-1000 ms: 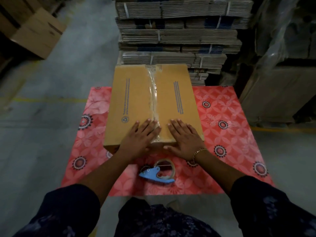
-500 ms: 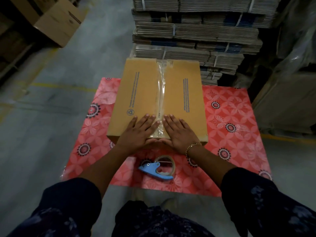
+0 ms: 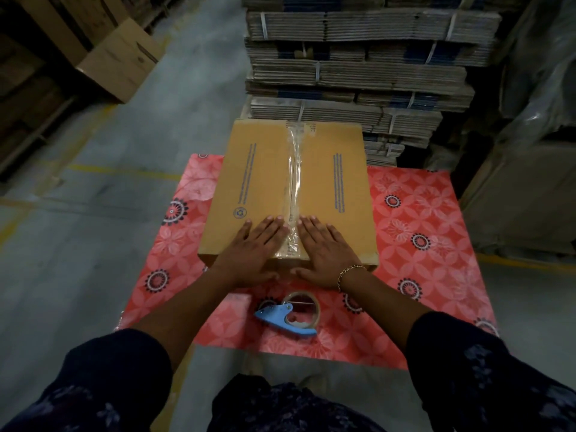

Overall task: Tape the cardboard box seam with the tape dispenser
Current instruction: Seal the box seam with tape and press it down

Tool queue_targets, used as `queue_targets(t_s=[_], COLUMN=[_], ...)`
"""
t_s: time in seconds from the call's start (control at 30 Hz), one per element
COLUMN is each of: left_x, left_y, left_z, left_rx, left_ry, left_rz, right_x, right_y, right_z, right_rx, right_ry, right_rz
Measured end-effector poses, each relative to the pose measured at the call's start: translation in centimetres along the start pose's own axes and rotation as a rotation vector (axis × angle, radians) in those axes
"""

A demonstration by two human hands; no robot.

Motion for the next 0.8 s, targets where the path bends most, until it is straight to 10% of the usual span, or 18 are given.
queue_targets(t_s=[0.8], left_x=[-0.4], left_y=[-0.6], left_z=[0.8], left_rx=[0.026], left_ry=[0.14], left_rz=[0.3], right_x=[0.9], right_y=[0.8], right_z=[-0.7], right_rx=[-0.051], right_ry=[-0.103], right_rz=[0.057])
Point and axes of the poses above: each hand's wrist, its own y-axis towards the middle knuckle, its own x-axis out of the palm, z = x × y, the point moved 9 cm from there along y, towards the middle knuckle, and after that the axes turned 5 degrees about -y, right-handed, at the moved point
